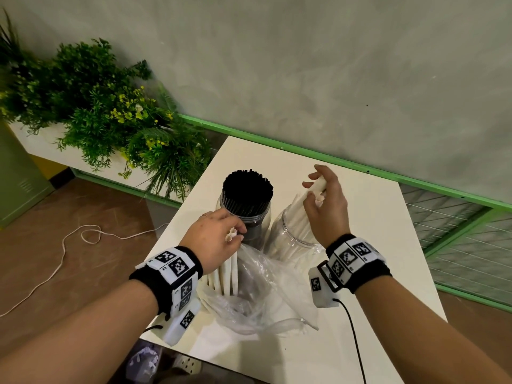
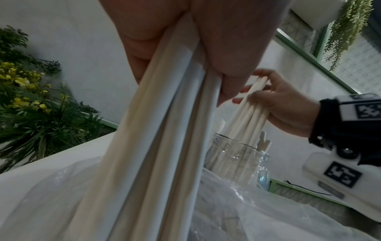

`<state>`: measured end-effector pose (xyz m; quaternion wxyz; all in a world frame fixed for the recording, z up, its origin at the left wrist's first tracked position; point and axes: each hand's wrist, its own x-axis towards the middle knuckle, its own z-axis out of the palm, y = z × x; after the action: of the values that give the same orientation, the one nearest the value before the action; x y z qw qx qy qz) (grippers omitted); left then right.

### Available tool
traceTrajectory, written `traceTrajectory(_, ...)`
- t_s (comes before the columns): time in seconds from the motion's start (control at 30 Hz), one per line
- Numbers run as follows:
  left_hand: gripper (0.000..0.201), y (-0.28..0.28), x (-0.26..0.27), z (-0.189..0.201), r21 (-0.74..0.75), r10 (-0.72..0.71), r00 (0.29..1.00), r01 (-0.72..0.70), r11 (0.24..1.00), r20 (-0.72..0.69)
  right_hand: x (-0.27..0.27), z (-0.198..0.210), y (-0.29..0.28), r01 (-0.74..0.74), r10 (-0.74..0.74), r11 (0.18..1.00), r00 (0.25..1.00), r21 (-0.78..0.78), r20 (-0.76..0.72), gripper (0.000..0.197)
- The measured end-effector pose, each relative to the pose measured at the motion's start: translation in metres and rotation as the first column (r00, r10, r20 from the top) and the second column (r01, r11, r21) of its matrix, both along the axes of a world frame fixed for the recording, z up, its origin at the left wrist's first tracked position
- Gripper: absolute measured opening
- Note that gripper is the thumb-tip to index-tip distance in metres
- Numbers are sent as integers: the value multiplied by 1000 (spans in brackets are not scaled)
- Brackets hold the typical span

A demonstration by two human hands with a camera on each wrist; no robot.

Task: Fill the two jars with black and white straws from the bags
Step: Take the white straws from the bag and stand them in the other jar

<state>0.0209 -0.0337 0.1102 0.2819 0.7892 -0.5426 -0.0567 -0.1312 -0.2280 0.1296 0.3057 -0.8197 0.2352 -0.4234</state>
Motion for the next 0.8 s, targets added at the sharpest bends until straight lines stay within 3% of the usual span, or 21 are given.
traceTrajectory(0.07, 14, 0, 0, 0, 0, 0, 1000, 0, 1000, 0, -1, -12, -10, 14, -18, 999, 989, -29, -145, 50)
traceTrajectory(0.17, 15, 1, 0, 1, 9, -1, 1000, 1, 1000, 3, -8, -30, -24, -16, -60, 977, 935, -212, -348, 46)
traceTrajectory(0.33, 16, 1, 0, 1, 17, -1, 1000, 1, 1000, 2, -27, -33, -26, 9, -170, 909, 921, -417, -349, 41)
traceTrajectory(0.47, 17, 1, 0, 2, 30, 3, 1000, -3, 1000, 3, -45, -45, -26, -59, -130, 928, 873, -367, -471, 53)
traceTrajectory(0.57, 17, 1, 0, 1, 32, 2, 1000, -2, 999, 5, -53, -50, -30, -46, -135, 916, 901, -399, -413, 57)
traceTrajectory(0.63, 17, 1, 0, 1, 25, -3, 1000, 3, 1000, 7, -56, -51, -31, 18, -152, 941, 915, -339, -373, 66)
traceTrajectory(0.73, 17, 2, 0, 3, 28, -3, 1000, 2, 1000, 13, -54, -54, -36, 14, -108, 976, 896, -216, -431, 76)
traceTrajectory(0.8, 17, 2, -1, 3, 32, -4, 1000, 4, 999, 16, -47, -52, -41, -26, -106, 965, 872, -262, -478, 75)
